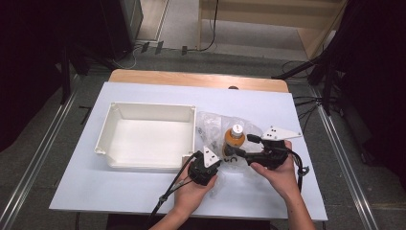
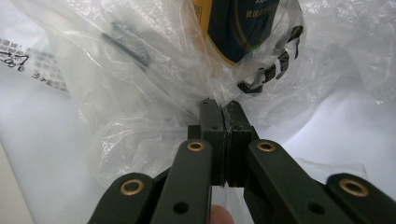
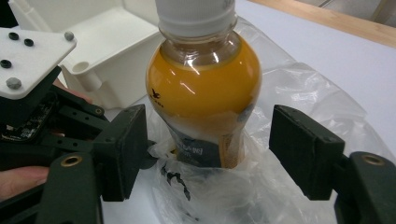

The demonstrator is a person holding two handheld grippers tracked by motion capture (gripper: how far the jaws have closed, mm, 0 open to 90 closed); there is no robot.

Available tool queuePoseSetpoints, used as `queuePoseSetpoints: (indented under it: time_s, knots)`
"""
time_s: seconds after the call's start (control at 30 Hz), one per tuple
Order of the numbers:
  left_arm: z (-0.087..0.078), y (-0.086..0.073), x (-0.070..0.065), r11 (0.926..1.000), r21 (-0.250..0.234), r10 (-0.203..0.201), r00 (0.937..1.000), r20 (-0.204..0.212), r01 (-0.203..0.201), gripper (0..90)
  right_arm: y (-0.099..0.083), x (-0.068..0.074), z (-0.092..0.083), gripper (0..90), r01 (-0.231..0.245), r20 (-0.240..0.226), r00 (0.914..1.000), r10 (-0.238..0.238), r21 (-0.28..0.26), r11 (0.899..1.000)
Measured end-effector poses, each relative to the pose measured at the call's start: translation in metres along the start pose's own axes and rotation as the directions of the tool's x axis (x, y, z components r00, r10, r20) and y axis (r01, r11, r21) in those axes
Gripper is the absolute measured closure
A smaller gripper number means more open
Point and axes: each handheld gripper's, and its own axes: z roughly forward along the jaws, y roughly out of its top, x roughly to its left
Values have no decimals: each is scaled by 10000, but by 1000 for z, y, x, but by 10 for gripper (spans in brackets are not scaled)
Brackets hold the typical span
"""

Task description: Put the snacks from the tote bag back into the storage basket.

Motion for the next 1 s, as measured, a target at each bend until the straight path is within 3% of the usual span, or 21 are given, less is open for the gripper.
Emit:
queuePoseSetpoints:
  time_s: [0.4,0.5,1.0]
  knots:
    - [0,0,0,10000,-46,2,10000,-12,-2,900,14,-1,16,257,179,-180,9997,-171,472,9987]
    - [0,0,0,10000,-56,-6,10000,-10,6,900,19,1,20,260,437,-197,9989,-427,560,9975]
    - [0,0,0,10000,-66,-10,10000,12,10,900,21,0,27,291,447,-260,9987,-430,711,9965]
